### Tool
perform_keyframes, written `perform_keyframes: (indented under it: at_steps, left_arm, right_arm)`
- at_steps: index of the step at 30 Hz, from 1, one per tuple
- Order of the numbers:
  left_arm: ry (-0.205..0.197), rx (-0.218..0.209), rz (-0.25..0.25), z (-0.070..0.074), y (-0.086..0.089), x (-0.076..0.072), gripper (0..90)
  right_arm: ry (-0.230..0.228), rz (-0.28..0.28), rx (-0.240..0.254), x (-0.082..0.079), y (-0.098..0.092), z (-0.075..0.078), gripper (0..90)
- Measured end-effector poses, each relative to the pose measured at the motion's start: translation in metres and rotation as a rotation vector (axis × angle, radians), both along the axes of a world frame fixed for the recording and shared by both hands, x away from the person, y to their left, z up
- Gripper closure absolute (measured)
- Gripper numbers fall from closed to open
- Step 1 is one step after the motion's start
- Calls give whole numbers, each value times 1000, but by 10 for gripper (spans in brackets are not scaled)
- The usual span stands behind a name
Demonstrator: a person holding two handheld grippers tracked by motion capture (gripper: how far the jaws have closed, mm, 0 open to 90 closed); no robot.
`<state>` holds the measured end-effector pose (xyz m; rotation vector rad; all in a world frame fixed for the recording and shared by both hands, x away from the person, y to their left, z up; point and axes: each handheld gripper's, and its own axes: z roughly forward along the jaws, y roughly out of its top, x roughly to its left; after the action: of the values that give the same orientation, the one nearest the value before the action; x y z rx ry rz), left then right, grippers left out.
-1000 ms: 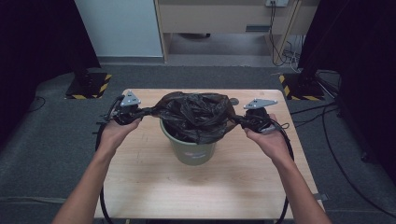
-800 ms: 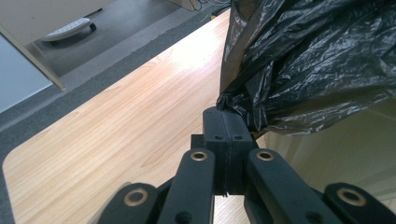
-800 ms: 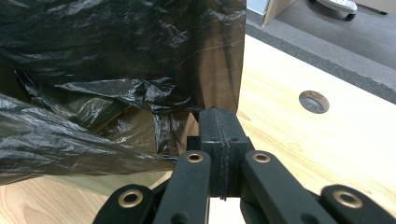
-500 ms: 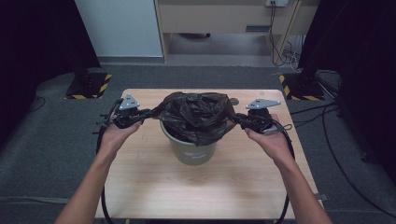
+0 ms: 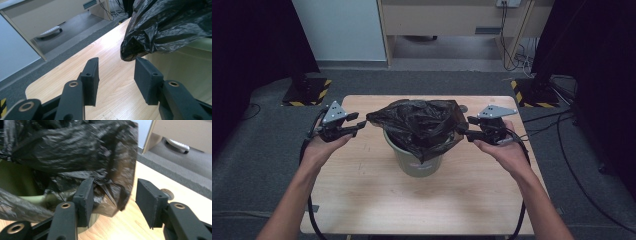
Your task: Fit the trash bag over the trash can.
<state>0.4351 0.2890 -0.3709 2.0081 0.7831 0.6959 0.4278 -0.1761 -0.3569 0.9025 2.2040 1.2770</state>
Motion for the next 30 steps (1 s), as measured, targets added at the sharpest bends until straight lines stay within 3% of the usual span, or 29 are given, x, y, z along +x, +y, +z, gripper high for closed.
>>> perform_keyframes:
  at_steps: [7,10,14,17,21,25,30]
  left_arm:
    - [-36,-34,-33,15,1,-7,475]
    - [-43,-39,-57,20,-3,-7,452]
    - [-45,-36,-83,25,-14,-2,413]
    - [-49,-41,-95,30,-21,4,380]
    - [-58,-38,-133,35,-30,12,367]
    - [-45,-30,-166,35,-38,17,351]
    - [-37,-34,-206,33,-45,22,332]
  right_arm:
    - [-25,33,-1,0,14,7,357]
    - [-34,28,-2,5,18,13,361]
    - [-31,31,-2,13,24,16,465]
    - [-25,43,-8,18,27,17,631]
    - [28,42,-26,24,31,18,836]
    - [45,22,3,30,32,25,900]
    - [79,-33,26,44,31,34,900]
